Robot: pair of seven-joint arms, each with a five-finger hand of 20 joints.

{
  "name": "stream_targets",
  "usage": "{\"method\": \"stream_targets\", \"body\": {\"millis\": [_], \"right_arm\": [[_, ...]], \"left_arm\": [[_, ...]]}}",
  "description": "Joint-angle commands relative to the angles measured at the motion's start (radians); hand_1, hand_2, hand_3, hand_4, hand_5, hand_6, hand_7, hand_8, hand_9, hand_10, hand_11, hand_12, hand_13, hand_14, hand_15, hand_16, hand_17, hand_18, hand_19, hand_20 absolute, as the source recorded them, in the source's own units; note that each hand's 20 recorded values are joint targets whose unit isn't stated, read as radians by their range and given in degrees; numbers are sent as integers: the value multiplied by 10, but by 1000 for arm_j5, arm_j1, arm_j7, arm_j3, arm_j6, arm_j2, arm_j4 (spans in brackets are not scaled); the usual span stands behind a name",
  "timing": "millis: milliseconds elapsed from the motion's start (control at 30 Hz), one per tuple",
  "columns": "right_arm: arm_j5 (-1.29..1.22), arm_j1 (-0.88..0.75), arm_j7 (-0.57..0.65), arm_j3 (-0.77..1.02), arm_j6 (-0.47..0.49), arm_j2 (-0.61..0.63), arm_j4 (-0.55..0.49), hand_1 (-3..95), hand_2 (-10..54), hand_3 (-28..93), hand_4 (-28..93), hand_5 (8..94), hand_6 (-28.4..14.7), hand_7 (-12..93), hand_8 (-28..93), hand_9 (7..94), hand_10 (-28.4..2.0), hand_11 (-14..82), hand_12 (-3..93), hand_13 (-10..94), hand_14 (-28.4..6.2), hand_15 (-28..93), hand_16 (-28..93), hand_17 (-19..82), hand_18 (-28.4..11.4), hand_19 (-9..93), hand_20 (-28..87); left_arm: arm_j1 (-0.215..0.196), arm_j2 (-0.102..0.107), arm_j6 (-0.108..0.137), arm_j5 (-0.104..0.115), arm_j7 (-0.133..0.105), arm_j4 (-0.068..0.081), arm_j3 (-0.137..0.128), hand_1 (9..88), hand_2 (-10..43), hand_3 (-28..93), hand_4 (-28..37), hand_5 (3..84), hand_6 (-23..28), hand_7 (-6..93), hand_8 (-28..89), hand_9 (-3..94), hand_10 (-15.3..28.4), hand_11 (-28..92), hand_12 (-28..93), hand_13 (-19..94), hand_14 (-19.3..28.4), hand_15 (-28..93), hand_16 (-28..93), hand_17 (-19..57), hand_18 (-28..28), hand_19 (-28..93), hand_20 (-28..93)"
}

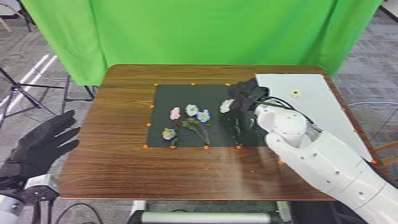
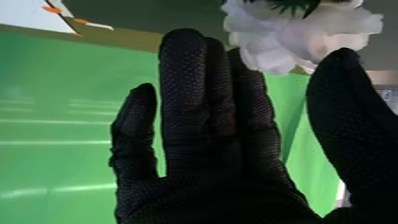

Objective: Arrange flowers

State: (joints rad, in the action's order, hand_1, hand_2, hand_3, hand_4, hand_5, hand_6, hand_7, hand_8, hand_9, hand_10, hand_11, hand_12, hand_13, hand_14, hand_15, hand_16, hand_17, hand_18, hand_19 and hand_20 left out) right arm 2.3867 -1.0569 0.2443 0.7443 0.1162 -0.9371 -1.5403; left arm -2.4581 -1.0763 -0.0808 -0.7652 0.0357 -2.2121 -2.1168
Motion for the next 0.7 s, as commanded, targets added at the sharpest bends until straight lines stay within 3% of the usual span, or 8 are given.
{"method": "stream_targets", "body": {"millis": [33,133,200,300,467,500,567,700], "right_arm": [[-21,-24,88,81,-45,65,-47,193,-52,919,-210,451,-16,361,-154,503,-112,328,272,541,-74,580,250,137,-216,710,571],[-31,-13,233,99,-31,104,-38,177,-30,924,-204,405,-28,366,-146,428,-135,352,297,463,-94,603,232,127,-214,712,576],[-49,10,338,59,-135,138,-1,174,-14,928,-194,318,-49,331,-132,319,-160,310,303,336,-117,567,191,100,-204,693,561],[-53,14,427,50,-203,171,49,186,-11,926,-189,281,-58,263,-101,272,-162,199,298,250,-129,383,207,75,-200,600,456],[-129,-47,385,143,-151,185,82,203,-25,912,-193,232,-72,170,-71,218,-162,38,286,200,-155,16,341,26,-212,466,256],[-141,-43,381,136,-155,181,98,206,-29,910,-194,225,-74,162,-69,214,-159,28,284,200,-151,-8,335,27,-210,450,240],[-167,-38,288,136,-142,181,139,214,-36,907,-200,219,-74,154,-68,220,-144,17,275,224,-110,-26,301,35,-203,424,208],[-217,-32,231,147,-61,168,181,236,-52,915,-219,212,-76,161,-70,233,-125,50,249,274,-48,32,215,59,-171,425,169]], "left_arm": [[-16,-7,-7,-2,3,-4,-7,238,-34,687,-283,254,23,187,-95,193,96,120,181,143,124,152,65,-121,188,365,97],[-19,-6,-7,-1,2,-3,-9,238,-35,688,-282,254,23,187,-95,193,96,120,181,143,124,152,65,-121,188,365,97],[-24,-9,-7,-2,1,-5,-11,238,-34,687,-283,254,23,187,-95,193,96,119,181,143,124,151,65,-121,188,365,97],[-22,-7,-7,0,4,-3,-13,238,-34,687,-282,254,23,187,-95,193,95,119,182,143,124,151,65,-121,188,365,97],[-21,-8,-10,1,2,-2,-12,238,-32,686,-282,254,24,187,-95,193,95,118,182,144,124,152,65,-121,188,365,97],[-21,-9,-11,2,0,-1,-11,238,-32,687,-282,254,24,186,-95,193,95,118,182,144,124,152,65,-121,188,365,97],[-18,-8,-13,4,-6,4,-8,237,-31,686,-282,254,24,186,-95,193,95,117,182,144,124,152,65,-121,188,365,97],[-3,1,-26,2,-3,9,2,235,-29,688,-283,254,24,185,-95,194,95,117,182,144,124,153,65,-122,188,365,97]]}}
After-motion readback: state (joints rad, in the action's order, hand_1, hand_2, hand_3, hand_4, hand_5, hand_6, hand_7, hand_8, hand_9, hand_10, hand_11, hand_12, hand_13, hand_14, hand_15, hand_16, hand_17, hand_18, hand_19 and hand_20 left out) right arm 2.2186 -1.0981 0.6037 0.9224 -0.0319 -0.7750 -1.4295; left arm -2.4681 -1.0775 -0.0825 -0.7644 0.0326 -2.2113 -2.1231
